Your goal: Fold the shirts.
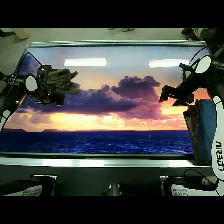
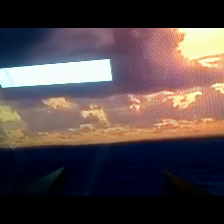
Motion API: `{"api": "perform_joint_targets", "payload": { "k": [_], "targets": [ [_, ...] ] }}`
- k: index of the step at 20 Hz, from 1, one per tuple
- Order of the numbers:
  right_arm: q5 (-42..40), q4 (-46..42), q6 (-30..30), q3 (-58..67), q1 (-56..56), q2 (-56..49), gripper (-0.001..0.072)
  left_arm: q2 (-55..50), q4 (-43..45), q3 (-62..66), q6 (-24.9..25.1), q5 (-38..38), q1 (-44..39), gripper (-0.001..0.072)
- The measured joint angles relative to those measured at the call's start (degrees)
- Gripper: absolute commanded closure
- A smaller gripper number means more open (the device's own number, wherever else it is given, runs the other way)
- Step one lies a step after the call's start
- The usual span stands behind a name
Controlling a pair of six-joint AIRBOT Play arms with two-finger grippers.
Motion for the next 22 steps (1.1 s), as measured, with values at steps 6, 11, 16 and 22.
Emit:
{"api": "perform_joint_targets", "payload": {
  "k": [6,11,16,22],
  "targets": [
    [0.0,0.0,0.02,0.0,0.0,0.0,0.0079,0.0,0.0,0.0,0.02,0.0,0.0,0.0079],
    [0.0,0.0,0.0,0.0,0.0,0.0,0.0079,0.0,0.0,0.0,0.0,0.02,0.0,0.0079],
    [-0.17,0.02,0.0,0.0,0.0,0.0,0.0079,-0.07,-0.31,0.0,-0.13,1.22,0.0,0.0079],
    [-3.41,-0.35,-0.24,-0.02,0.0,0.0,0.0015,-3.52,-1.27,2.12,-1.99,14.73,1.33,0.007]
  ]
}}
